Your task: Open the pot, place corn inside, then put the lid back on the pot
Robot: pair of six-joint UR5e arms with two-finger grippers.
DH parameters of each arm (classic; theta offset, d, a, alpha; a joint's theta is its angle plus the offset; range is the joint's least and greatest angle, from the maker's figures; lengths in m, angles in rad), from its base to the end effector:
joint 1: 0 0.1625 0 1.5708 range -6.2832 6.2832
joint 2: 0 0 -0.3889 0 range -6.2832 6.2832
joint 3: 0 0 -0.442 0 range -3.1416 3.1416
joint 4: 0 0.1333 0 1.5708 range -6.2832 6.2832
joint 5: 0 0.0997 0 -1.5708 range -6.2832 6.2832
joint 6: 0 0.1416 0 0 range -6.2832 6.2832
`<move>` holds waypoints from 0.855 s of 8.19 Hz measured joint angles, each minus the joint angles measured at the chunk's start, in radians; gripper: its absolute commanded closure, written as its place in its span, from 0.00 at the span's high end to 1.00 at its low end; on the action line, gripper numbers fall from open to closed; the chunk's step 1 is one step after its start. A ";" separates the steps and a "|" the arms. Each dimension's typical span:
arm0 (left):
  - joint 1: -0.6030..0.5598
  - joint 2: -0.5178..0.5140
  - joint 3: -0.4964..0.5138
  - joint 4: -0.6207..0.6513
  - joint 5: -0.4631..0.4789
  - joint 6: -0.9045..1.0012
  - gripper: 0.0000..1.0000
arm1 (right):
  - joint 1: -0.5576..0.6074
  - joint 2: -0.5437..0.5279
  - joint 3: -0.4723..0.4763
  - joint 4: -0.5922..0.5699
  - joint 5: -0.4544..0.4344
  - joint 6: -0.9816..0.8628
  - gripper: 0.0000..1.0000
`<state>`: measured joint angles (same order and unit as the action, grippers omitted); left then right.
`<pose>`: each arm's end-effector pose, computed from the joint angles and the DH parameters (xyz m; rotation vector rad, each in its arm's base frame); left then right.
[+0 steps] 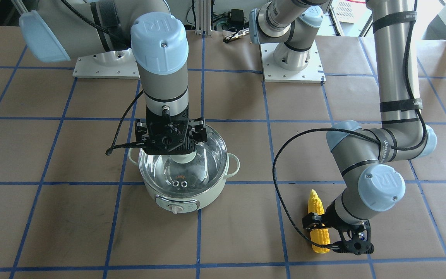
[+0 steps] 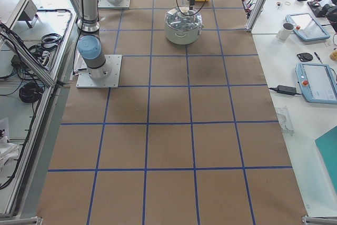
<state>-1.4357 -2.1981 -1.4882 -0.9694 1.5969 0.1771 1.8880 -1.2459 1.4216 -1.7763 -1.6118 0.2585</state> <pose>-0.0323 -0.7248 0.1127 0.0641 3.1053 -0.0807 0.3280 -0.5904 0.3153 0.0903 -3.1088 0.0625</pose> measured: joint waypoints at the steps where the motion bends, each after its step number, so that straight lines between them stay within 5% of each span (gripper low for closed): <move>1: -0.011 -0.009 0.000 0.004 0.000 -0.001 0.90 | 0.004 0.015 0.006 -0.009 0.004 0.006 0.99; 2: -0.018 -0.013 0.000 0.007 0.000 0.000 0.73 | 0.006 0.033 0.015 -0.035 0.008 0.023 0.99; 4: -0.022 -0.023 -0.002 0.009 0.001 0.001 0.57 | 0.007 0.059 0.030 -0.094 0.011 0.045 0.99; 5: -0.022 -0.026 -0.002 0.010 0.002 0.000 0.36 | 0.008 0.062 0.034 -0.107 0.011 0.048 0.99; 7: -0.022 -0.027 0.006 0.013 0.006 -0.003 0.18 | 0.008 0.063 0.035 -0.116 0.013 0.053 0.95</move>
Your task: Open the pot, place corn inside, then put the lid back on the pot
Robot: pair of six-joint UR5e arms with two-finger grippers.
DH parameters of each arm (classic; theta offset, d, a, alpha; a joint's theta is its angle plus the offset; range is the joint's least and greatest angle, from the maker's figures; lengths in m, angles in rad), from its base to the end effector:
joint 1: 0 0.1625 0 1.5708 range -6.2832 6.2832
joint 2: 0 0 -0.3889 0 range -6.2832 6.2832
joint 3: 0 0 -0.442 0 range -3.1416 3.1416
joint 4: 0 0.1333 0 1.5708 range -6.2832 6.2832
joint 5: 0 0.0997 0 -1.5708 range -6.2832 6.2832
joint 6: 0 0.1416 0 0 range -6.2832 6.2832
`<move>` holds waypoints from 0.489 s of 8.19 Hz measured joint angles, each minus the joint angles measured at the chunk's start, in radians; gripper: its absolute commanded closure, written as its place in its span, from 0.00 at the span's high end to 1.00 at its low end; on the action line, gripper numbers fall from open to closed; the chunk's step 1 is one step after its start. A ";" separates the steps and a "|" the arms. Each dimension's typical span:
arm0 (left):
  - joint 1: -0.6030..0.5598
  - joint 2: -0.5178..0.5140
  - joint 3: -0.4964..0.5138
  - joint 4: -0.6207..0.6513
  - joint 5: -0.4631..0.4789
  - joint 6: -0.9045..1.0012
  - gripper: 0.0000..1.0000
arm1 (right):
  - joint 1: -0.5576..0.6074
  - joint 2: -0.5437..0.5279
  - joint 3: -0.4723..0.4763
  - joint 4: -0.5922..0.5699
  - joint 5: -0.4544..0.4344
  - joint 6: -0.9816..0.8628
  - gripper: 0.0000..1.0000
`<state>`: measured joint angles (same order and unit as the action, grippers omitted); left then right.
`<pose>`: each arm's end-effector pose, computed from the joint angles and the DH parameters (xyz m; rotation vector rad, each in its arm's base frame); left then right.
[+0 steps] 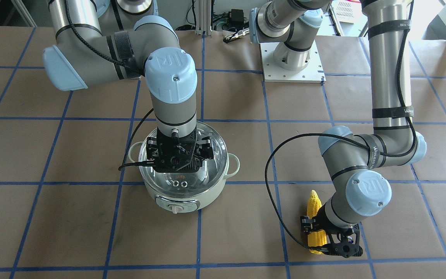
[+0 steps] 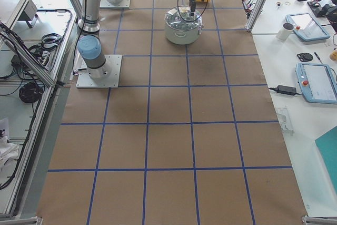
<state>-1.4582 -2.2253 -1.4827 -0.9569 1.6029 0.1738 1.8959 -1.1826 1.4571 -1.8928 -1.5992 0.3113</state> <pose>-0.0475 -0.7260 0.0972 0.0937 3.1009 -0.0658 0.3394 -0.6021 0.2660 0.0205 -3.1283 0.0845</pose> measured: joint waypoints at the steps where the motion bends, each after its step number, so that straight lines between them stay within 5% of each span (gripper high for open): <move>1: 0.000 0.000 0.003 0.001 0.004 -0.003 0.15 | 0.001 -0.001 0.002 0.000 0.001 0.007 0.94; 4: -0.011 0.032 0.006 -0.001 0.011 -0.020 0.13 | 0.011 -0.016 0.035 0.006 0.025 0.054 0.87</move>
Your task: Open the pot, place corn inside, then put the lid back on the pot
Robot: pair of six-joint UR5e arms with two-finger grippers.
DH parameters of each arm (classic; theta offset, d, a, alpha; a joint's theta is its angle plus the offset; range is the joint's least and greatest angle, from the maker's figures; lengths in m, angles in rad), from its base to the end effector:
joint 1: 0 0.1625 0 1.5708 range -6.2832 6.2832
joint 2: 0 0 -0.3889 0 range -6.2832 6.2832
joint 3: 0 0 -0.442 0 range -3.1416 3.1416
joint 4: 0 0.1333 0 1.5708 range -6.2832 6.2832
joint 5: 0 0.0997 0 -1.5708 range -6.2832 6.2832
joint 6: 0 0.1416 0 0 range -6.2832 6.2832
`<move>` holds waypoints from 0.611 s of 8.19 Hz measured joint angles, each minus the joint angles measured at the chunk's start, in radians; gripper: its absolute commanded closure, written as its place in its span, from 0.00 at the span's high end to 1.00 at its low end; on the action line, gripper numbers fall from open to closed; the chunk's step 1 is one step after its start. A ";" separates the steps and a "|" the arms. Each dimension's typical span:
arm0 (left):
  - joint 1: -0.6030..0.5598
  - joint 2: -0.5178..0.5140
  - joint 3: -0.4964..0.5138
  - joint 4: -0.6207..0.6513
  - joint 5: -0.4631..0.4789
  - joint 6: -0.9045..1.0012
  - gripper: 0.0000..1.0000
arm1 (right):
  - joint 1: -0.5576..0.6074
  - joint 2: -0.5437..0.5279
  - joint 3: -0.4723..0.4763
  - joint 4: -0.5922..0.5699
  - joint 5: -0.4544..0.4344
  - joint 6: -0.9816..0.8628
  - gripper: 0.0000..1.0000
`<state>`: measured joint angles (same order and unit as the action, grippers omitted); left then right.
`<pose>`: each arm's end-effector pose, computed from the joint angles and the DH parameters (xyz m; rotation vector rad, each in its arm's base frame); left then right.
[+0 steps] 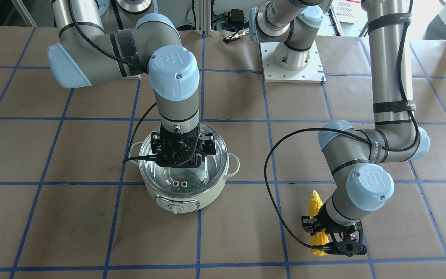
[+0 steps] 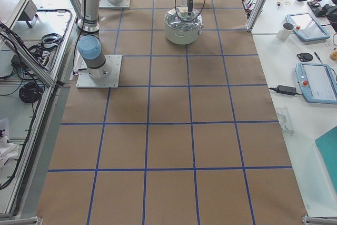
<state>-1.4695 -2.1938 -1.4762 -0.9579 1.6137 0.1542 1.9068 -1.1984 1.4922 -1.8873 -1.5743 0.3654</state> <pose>-0.0538 -0.7291 0.1229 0.0788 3.0849 -0.1209 0.3454 -0.5863 0.2574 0.0462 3.1365 -0.0353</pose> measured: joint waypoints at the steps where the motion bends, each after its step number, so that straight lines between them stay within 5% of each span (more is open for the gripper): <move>1: -0.004 0.025 0.000 -0.007 0.000 -0.002 0.07 | -0.001 -0.010 0.030 0.000 0.000 -0.002 0.87; 5: -0.009 0.106 0.000 -0.097 0.000 -0.028 0.00 | -0.007 -0.070 0.081 0.006 0.015 -0.029 0.66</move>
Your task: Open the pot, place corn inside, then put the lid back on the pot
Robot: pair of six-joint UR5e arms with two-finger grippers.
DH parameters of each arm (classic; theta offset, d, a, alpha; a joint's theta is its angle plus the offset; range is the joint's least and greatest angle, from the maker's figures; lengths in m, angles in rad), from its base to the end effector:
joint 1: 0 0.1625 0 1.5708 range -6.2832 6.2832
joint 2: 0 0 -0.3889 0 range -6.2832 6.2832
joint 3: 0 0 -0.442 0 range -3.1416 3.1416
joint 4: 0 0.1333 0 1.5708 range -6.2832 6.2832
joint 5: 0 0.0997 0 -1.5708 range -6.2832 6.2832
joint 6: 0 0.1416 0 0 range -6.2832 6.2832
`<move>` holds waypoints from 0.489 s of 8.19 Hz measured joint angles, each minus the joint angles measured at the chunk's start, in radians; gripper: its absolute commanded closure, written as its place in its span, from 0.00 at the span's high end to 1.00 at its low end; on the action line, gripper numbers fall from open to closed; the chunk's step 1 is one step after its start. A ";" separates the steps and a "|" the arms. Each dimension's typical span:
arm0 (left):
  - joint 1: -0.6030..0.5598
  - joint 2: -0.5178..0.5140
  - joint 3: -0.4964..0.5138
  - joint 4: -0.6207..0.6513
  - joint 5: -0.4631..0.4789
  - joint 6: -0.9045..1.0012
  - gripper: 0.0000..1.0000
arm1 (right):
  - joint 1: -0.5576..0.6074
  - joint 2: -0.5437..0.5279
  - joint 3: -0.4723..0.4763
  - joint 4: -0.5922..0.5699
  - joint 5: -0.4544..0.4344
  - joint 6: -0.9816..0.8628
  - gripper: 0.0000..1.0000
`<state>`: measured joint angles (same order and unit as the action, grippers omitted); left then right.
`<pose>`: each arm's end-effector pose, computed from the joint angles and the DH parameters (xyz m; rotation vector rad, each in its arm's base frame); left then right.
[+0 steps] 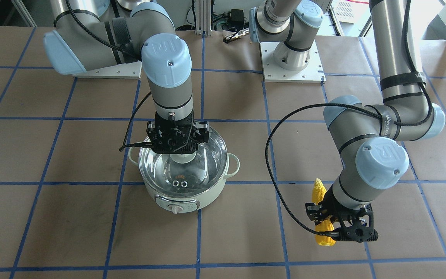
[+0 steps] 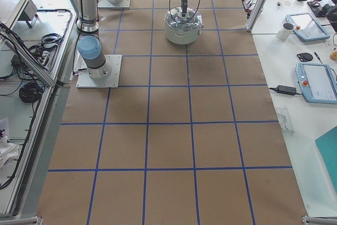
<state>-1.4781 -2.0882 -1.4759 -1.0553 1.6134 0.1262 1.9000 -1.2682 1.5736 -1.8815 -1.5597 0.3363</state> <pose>-0.0612 -0.7166 0.1877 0.0486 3.0858 -0.1355 0.3339 -0.5600 0.2598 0.0111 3.1294 -0.0022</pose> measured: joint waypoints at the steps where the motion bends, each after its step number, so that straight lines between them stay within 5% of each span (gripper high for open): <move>1: 0.000 0.015 0.000 -0.042 -0.001 -0.001 0.00 | 0.000 -0.002 -0.001 -0.005 0.008 0.001 0.61; 4: -0.002 0.024 0.000 -0.079 -0.001 -0.004 0.00 | 0.000 0.002 -0.003 -0.011 0.013 0.000 0.51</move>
<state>-1.4797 -2.0642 -1.4757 -1.1348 1.6128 0.1219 1.9002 -1.2666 1.5703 -1.8922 -1.5465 0.3365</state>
